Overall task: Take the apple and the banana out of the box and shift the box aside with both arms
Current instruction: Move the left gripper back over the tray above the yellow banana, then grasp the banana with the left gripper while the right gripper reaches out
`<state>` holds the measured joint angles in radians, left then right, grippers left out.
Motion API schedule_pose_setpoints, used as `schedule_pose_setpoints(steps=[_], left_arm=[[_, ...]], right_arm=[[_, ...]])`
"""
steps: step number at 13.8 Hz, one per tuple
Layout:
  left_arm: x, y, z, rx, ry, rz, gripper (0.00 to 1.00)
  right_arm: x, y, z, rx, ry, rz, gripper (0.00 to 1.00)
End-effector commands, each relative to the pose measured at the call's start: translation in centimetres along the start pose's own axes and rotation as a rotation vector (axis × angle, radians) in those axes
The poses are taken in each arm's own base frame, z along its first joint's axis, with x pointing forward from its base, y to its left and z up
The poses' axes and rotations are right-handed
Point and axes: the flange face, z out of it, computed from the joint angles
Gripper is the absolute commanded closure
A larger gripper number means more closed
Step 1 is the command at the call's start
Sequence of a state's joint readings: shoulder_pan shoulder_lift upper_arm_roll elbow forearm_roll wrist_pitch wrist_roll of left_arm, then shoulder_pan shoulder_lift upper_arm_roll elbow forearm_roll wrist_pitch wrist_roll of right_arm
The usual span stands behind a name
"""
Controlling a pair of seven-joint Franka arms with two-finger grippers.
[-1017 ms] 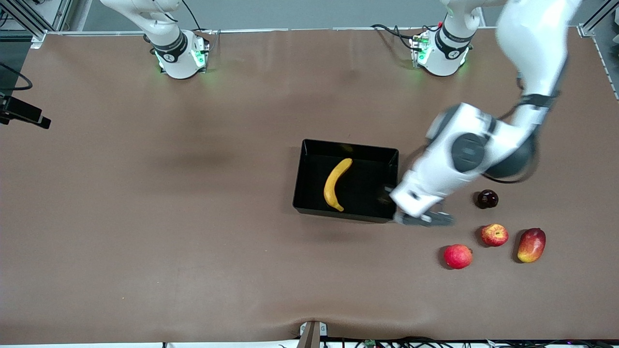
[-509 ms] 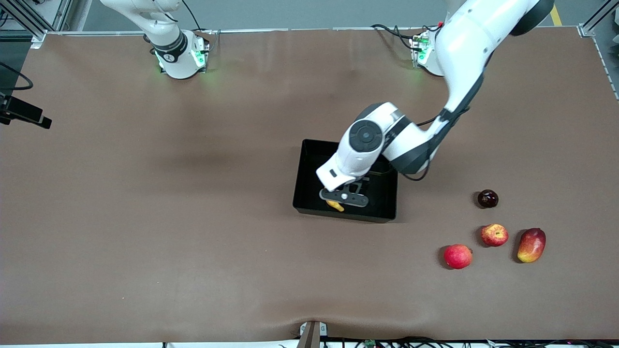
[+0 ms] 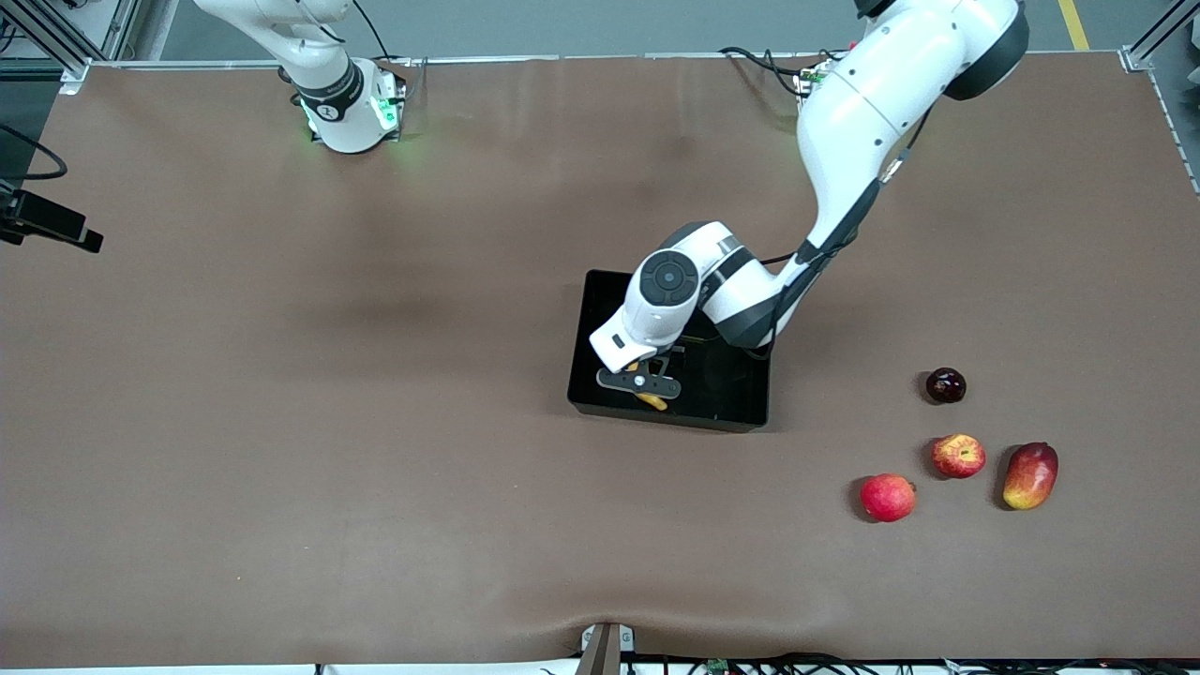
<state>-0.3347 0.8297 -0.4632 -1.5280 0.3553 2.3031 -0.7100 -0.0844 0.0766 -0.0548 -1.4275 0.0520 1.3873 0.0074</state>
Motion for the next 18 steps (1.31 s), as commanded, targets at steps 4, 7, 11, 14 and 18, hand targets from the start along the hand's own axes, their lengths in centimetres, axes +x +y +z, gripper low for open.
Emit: schedule_pose_setpoints(steps=[4, 7, 11, 14, 18], left_arm=[[-0.3, 0.7, 0.8, 0.018, 0.015, 0.006, 0.78], [-0.1, 1.2, -1.1, 0.025, 0.033, 0.020, 1.00], [0.1, 1.2, -4.6, 0.053, 0.048, 0.026, 1.00], [0.2, 0.6, -9.8, 0.089, 0.061, 0.039, 1.00], [2.1, -3.9, -16.7, 0.101, 0.109, -0.044, 1.00]], right_arm=[[3.1, -4.2, 2.6, -0.059, 0.029, -0.075, 0.00], [4.6, -4.9, 5.2, -0.079, -0.008, -0.091, 0.00], [6.5, -4.3, 8.4, -0.093, -0.060, -0.080, 0.00], [7.0, -4.8, 8.9, -0.075, -0.077, -0.067, 0.00], [5.9, -8.8, 11.4, 0.014, -0.150, -0.111, 0.00]])
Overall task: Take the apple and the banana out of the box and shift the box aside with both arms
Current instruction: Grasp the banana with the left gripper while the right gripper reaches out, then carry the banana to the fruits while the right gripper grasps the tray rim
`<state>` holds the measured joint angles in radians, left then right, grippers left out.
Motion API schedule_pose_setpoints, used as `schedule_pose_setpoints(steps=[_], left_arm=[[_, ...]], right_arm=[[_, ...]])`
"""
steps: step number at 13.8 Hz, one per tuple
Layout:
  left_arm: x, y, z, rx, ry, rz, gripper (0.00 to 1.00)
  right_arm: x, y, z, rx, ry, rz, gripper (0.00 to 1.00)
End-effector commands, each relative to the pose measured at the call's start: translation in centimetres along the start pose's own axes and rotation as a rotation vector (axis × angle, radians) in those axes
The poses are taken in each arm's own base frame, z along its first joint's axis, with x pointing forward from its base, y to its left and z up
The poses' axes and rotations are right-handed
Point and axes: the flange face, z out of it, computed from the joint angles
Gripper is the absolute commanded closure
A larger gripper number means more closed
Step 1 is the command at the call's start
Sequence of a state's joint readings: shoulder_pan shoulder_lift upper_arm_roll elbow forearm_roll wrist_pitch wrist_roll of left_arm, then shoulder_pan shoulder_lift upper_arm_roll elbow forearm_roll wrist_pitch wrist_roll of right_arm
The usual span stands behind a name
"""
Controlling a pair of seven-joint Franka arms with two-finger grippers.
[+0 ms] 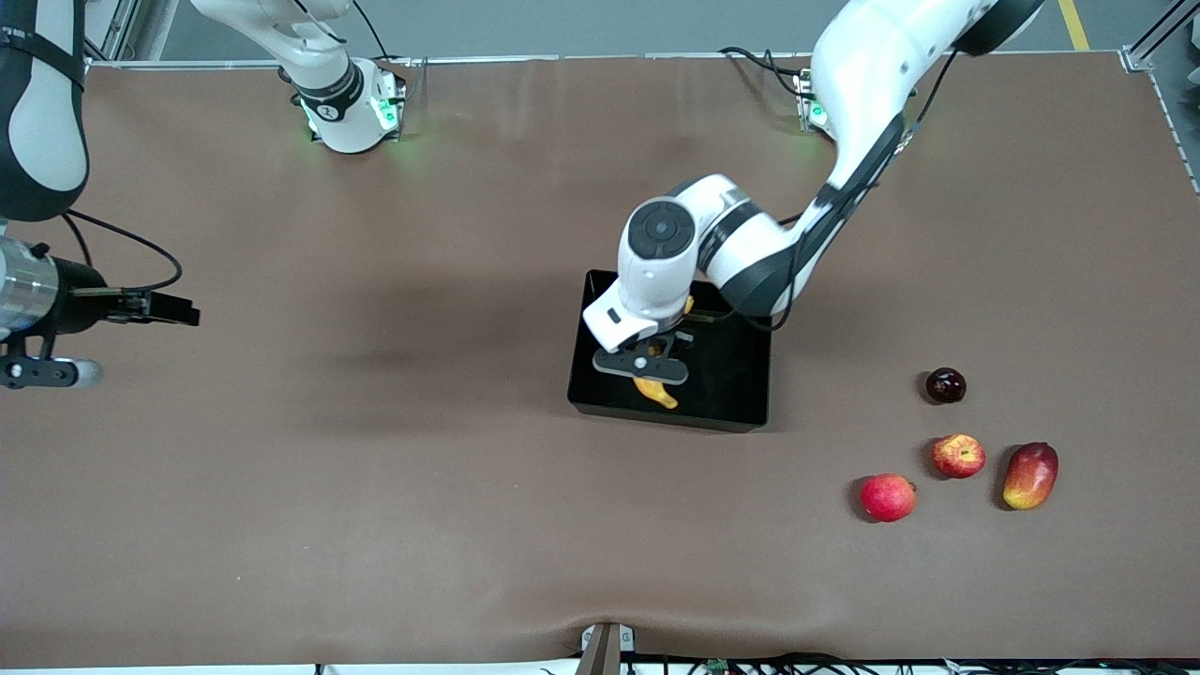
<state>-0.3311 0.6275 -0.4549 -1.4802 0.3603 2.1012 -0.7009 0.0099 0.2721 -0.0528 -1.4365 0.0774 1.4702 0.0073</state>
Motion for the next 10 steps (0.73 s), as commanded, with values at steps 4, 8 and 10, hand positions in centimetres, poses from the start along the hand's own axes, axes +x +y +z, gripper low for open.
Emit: schedule_pose_setpoints(steps=[4, 8, 10], left_arm=[[6.4, -15.2, -5.0, -0.001, 0.047, -0.250, 1.00], [9.3, -27.8, -5.5, -0.032, 0.046, -0.461, 1.00], [10.0, -33.4, -4.7, -0.034, 0.049, -0.543, 1.00]], right_arm=[[-1.5, -14.4, 2.2, 0.074, -0.046, 0.067, 0.00], [-1.4, -26.8, 7.3, 0.059, 0.025, 0.076, 0.00], [-1.9, -32.6, 11.0, 0.045, 0.049, 0.120, 0.00]])
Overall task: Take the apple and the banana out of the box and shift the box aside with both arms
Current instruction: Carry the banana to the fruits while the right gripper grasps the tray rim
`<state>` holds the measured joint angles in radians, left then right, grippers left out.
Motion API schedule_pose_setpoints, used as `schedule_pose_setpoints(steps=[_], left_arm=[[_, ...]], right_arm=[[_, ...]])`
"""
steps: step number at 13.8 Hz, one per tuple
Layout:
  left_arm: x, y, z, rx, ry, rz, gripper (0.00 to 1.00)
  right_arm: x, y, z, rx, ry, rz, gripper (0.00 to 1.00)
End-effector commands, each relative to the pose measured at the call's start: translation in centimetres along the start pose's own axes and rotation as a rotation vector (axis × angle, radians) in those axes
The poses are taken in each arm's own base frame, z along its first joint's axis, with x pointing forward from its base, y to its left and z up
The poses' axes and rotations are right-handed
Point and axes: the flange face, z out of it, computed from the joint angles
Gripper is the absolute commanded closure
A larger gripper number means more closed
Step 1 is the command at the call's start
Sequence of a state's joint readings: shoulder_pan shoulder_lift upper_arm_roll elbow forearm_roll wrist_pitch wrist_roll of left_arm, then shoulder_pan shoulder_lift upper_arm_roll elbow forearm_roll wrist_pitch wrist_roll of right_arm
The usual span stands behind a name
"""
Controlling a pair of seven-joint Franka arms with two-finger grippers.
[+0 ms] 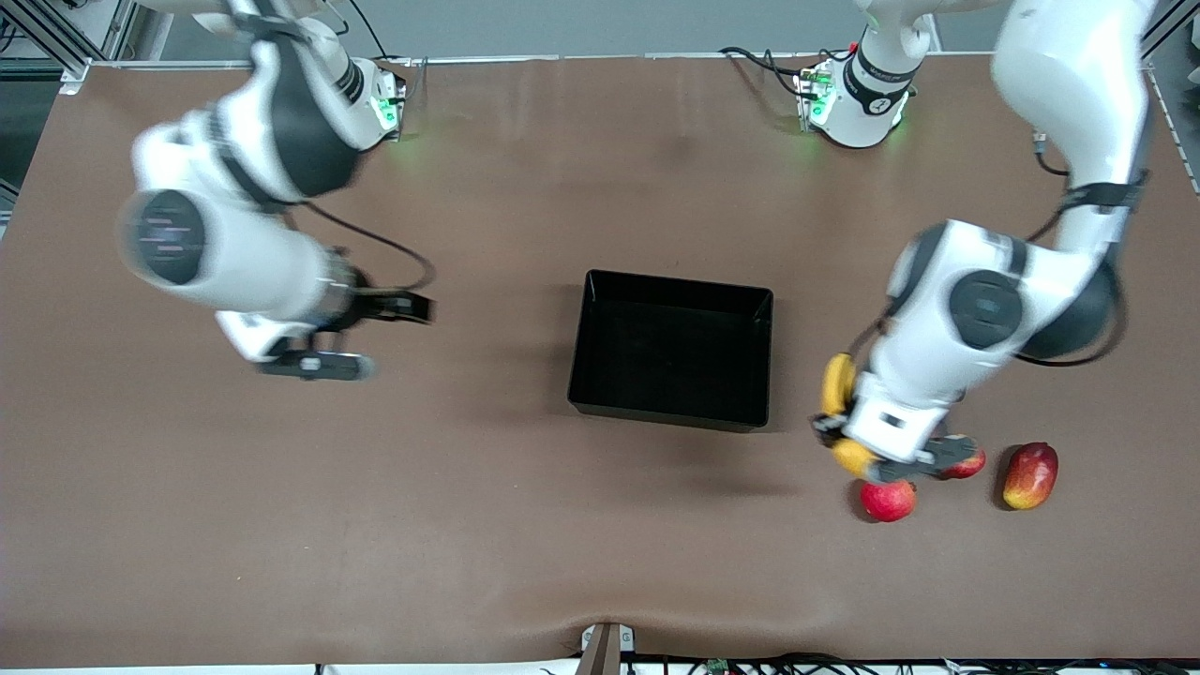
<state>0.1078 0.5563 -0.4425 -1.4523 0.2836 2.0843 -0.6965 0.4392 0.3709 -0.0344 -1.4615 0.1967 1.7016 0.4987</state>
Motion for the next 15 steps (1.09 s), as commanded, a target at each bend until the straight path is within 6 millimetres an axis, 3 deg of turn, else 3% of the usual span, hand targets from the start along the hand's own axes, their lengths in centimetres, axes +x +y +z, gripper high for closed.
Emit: schedule_pose_setpoints(steps=[1, 3, 7, 8, 9, 12, 13, 15], left_arm=[[3.7, -5.0, 1.0, -0.018, -0.011, -0.091, 1.00], [7.1, -10.5, 3.0, -0.047, 0.003, -0.189, 1.00], [11.0, -15.6, 7.7, -0.113, 0.073, -0.373, 1.00], [11.6, -16.1, 8.7, -0.126, 0.075, -0.423, 1.00], [12.0, -16.2, 9.3, -0.144, 0.067, -0.458, 1.00], [12.7, -18.3, 11.9, -0.136, 0.074, -0.485, 1.00], [12.6, -18.2, 12.9, -0.136, 0.068, -0.485, 1.00], [12.5, -18.1, 14.0, -0.144, 0.075, -0.486, 1.00]], right_arm=[[-0.3, -5.6, 5.7, -0.007, 0.016, 0.047, 0.00], [0.2, -8.6, 10.1, 0.009, 0.057, 0.044, 0.00], [-0.8, -14.2, 18.2, 0.035, 0.137, 0.012, 0.00], [-1.0, -14.8, 19.5, 0.035, 0.142, 0.014, 0.12], [-1.5, -15.3, 20.4, 0.029, 0.139, 0.007, 0.40], [-1.6, -15.3, 21.9, 0.015, 0.121, 0.022, 0.92], [-1.6, -15.3, 21.9, 0.015, 0.113, 0.027, 1.00], [-1.7, -15.2, 21.5, 0.018, 0.111, 0.028, 1.00]])
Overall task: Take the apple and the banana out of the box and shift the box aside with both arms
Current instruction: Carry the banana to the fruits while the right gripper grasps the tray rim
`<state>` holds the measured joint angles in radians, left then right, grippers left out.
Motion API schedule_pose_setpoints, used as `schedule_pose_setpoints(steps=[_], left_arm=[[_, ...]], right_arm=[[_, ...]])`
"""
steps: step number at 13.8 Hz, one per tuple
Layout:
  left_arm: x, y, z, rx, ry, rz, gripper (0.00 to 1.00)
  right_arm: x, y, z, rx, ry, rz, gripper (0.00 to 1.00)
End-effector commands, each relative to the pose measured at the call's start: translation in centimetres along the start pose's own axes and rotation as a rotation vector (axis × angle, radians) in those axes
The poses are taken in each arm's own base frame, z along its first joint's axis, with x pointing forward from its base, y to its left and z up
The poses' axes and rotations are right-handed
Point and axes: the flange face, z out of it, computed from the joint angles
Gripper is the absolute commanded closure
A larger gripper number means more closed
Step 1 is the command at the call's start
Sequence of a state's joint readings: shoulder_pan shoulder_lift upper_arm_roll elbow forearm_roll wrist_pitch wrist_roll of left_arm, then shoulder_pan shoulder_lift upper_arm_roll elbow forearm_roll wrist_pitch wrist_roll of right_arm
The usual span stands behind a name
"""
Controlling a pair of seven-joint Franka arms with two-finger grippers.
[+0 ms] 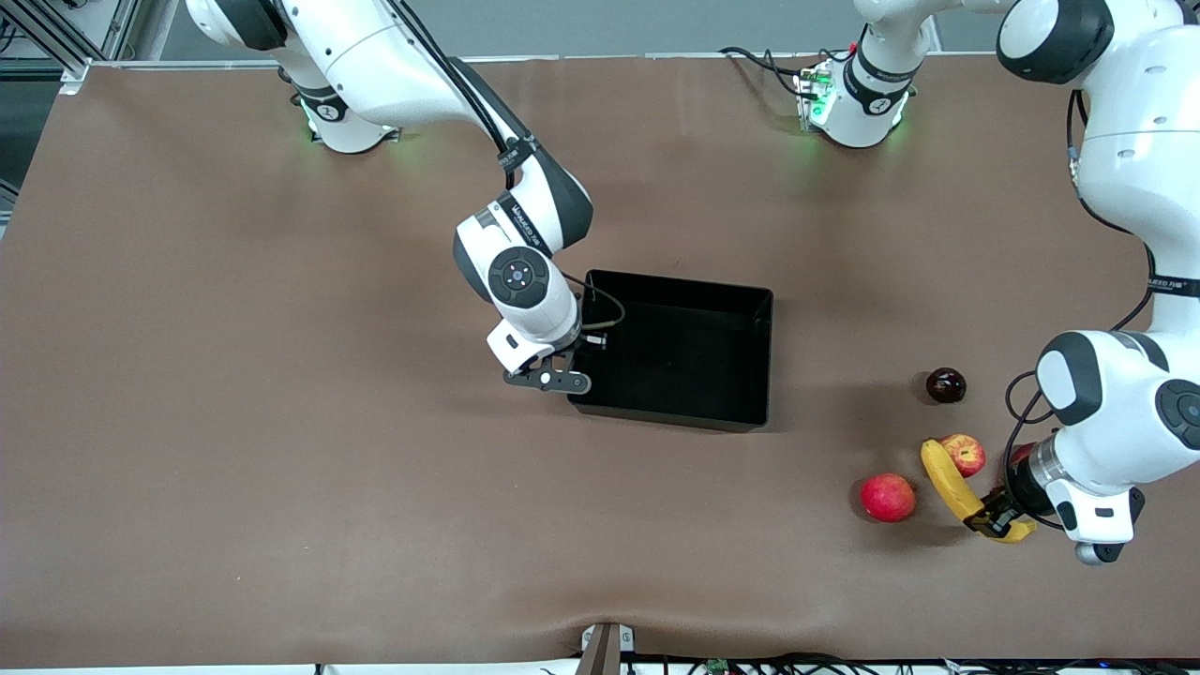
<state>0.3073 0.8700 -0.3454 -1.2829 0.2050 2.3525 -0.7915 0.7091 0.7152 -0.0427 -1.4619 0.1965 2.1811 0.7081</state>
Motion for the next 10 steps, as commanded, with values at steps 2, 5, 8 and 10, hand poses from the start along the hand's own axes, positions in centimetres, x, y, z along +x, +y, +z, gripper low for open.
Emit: schedule_pose_setpoints(steps=[2, 5, 8, 10], left_arm=[[0.7, 0.2, 1.5, -0.023, 0.020, -0.029, 1.00], [0.7, -0.1, 2.5, -0.027, 0.022, -0.032, 1.00], [0.1, 0.0, 4.7, -0.046, 0.034, -0.025, 1.00], [0.0, -0.5, 5.8, -0.045, 0.035, -0.026, 1.00]], right_arm=[[0.7, 0.6, -1.4, 0.000, -0.016, 0.029, 1.00], [2.0, 3.1, -5.2, -0.022, -0.064, 0.058, 1.00], [4.7, 9.0, -13.2, -0.009, -0.110, 0.075, 1.00], [6.5, 13.9, -17.8, 0.011, -0.108, 0.050, 1.00]])
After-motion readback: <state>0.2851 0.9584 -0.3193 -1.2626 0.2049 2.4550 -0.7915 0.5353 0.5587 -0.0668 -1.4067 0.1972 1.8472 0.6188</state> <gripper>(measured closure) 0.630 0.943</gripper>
